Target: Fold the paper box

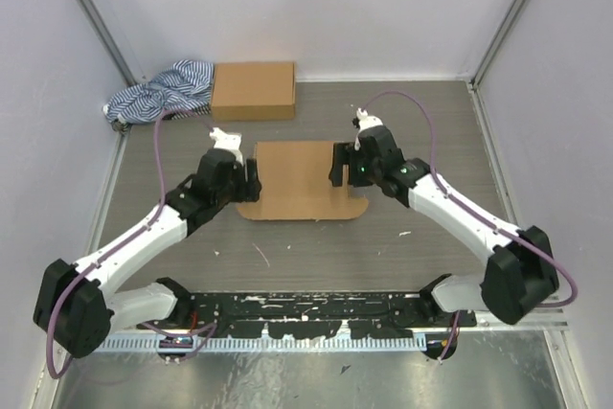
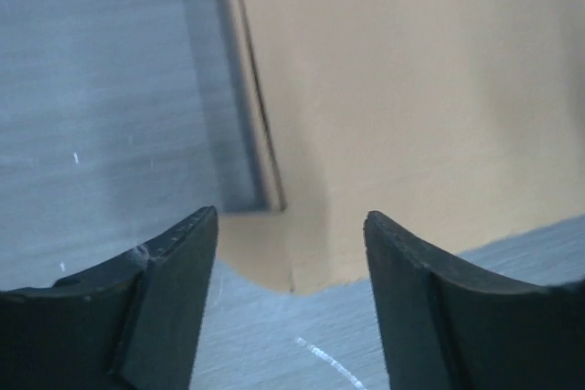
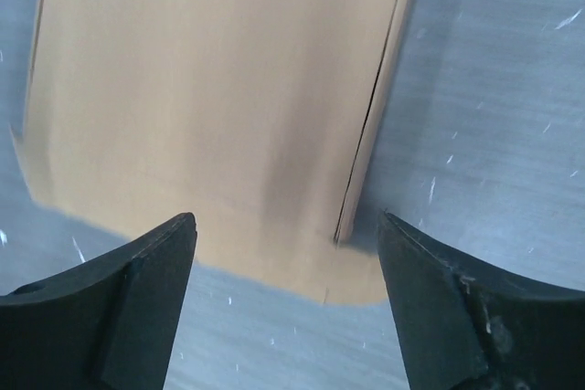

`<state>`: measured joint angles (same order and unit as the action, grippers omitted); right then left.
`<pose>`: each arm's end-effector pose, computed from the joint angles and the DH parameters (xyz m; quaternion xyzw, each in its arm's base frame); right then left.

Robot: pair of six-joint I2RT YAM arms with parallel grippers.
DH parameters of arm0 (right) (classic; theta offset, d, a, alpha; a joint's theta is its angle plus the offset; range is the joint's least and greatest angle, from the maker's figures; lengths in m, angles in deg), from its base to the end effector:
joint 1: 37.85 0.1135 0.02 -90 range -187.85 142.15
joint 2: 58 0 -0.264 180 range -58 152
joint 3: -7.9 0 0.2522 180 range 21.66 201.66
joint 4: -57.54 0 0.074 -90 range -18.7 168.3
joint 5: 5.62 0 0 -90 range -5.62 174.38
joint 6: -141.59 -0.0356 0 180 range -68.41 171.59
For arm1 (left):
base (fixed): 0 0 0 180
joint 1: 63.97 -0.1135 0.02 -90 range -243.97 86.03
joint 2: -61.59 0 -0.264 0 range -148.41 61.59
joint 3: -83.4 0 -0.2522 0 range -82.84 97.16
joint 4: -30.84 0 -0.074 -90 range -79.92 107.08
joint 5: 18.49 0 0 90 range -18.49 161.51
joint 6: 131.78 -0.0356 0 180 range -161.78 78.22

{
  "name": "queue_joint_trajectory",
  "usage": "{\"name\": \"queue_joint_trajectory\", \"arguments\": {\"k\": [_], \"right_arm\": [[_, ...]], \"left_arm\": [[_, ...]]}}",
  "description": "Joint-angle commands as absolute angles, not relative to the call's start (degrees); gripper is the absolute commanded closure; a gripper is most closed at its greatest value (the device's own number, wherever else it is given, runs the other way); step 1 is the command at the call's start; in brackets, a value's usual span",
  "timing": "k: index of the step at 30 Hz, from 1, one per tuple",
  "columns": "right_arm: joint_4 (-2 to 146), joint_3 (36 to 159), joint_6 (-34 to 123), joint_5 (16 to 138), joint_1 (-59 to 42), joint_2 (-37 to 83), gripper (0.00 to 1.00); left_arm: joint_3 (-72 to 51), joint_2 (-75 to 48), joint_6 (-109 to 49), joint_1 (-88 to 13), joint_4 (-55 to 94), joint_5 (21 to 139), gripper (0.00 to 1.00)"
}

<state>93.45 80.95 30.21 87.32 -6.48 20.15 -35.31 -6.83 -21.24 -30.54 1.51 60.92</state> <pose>0.2568 0.1544 0.2776 -0.0686 0.9072 0.1632 0.3817 0.2213 -0.1382 0.2629 0.0585 0.8881 -0.1301 0.4370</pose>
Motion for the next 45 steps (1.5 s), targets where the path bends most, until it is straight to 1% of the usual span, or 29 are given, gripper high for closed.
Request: {"name": "queue_joint_trajectory", "arguments": {"k": [1,2,3,6,13,22,26,35,45], "right_arm": [[89.6,70.5,31.0,81.4,-4.1,14.7,0.14],[88.4,68.7,30.8,81.5,-3.9,13.7,0.14],[87.2,67.0,30.7,81.4,-3.7,13.1,0.12],[85.4,65.7,30.6,82.6,-3.3,12.7,0.11],[85.5,66.1,30.1,84.4,-2.7,15.3,0.11],[85.4,65.7,29.1,89.4,-1.1,16.5,0.09],[84.9,65.5,29.0,91.1,-0.6,17.3,0.08],[83.6,65.4,29.2,88.9,0.0,19.1,0.07],[83.3,66.2,30.1,84.2,1.7,21.2,0.07]], "left_arm": [[-49.3,-1.6,-16.6,-30.5,9.2,62.3,0.24],[-51.3,-0.6,-15.6,-30.5,11.2,62.3,0.21],[-53.4,0.3,-14.5,-30.4,13.6,62.0,0.19],[-58.0,1.9,-13.7,-30.4,20.0,60.7,0.17],[-55.3,2.7,-16.4,-30.4,15.7,57.9,0.16],[-56.1,3.0,-18.9,-30.4,19.5,60.8,0.14],[-55.6,-0.1,-20.3,-30.5,21.8,61.4,0.13],[-50.7,-7.9,-20.6,-30.3,19.1,67.1,0.15],[-50.5,-4.9,-19.9,-30.1,12.7,72.6,0.18]]}}
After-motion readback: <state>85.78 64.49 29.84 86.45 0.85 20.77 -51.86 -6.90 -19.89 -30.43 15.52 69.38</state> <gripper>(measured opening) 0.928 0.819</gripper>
